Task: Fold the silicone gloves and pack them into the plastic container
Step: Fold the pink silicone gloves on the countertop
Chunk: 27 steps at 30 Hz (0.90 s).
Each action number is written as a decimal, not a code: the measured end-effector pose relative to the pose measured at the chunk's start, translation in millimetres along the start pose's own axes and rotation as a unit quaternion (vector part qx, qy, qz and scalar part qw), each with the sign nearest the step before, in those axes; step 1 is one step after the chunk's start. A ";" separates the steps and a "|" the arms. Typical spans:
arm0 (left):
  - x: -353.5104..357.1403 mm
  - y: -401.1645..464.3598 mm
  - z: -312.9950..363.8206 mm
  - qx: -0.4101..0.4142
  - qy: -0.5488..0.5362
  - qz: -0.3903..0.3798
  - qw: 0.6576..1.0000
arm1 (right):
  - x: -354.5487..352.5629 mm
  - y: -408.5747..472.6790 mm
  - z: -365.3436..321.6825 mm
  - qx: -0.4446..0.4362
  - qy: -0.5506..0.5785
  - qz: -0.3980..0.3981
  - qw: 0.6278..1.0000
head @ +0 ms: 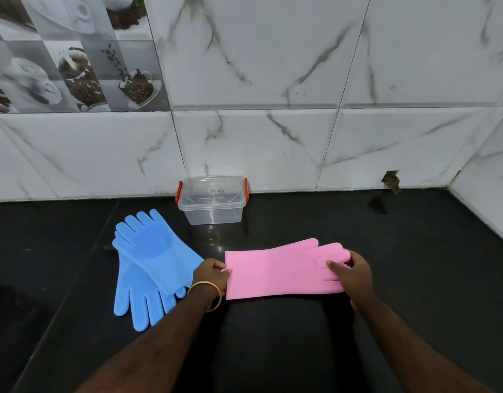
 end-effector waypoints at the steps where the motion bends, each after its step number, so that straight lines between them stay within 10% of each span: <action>1: -0.5 -0.2 0.2 -0.005 -0.005 -0.005 1.000 | 0.1 -0.5 0.1 -0.003 0.008 0.004 1.000; 11: 0.3 -1.7 2.5 0.006 0.035 -0.004 0.999 | -2.7 -1.7 5.4 -0.033 0.037 0.008 0.999; 27: 2.4 -16.5 28.6 0.016 0.261 0.004 0.965 | 12.0 -15.1 4.6 -0.088 -0.468 -0.017 0.879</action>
Point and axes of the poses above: each hand's wrist, its own y-axis towards the middle knuckle, its own x-axis out of the palm, z = x × y, the point moved 3 cm from there along y, towards the middle knuckle, and after that the axes turned 4 degrees about -z, right-handed, at the moved point
